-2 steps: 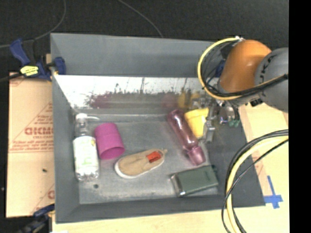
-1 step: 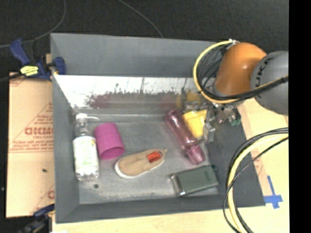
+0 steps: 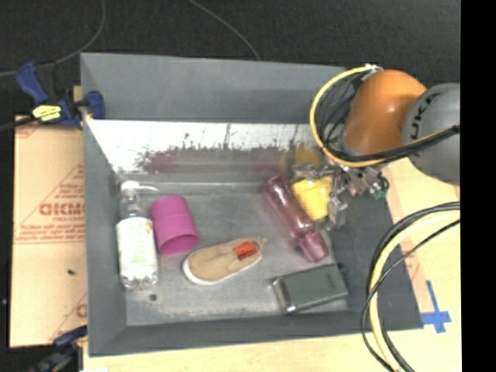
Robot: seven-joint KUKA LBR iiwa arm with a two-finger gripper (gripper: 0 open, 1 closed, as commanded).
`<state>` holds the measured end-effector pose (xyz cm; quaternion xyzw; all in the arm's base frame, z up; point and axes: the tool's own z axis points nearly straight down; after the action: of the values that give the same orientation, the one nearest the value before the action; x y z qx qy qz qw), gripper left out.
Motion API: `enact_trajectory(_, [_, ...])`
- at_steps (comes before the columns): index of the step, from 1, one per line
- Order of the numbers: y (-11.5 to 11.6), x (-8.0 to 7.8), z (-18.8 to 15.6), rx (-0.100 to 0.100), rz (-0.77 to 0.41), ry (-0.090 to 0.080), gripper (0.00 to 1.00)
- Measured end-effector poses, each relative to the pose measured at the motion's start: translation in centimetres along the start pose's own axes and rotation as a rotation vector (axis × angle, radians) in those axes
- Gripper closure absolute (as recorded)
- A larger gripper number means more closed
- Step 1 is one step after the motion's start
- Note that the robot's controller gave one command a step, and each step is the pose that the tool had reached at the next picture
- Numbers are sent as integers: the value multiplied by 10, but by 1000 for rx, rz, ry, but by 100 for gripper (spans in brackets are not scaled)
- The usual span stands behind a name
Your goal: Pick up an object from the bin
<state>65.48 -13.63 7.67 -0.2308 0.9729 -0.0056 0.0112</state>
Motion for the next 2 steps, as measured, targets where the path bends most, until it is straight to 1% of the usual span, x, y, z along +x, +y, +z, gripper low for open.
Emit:
enact_trajectory(1, [-5, 0, -1, -14, -278, -8, 100])
enact_trajectory(2, [-5, 0, -1, -14, -277, -8, 100])
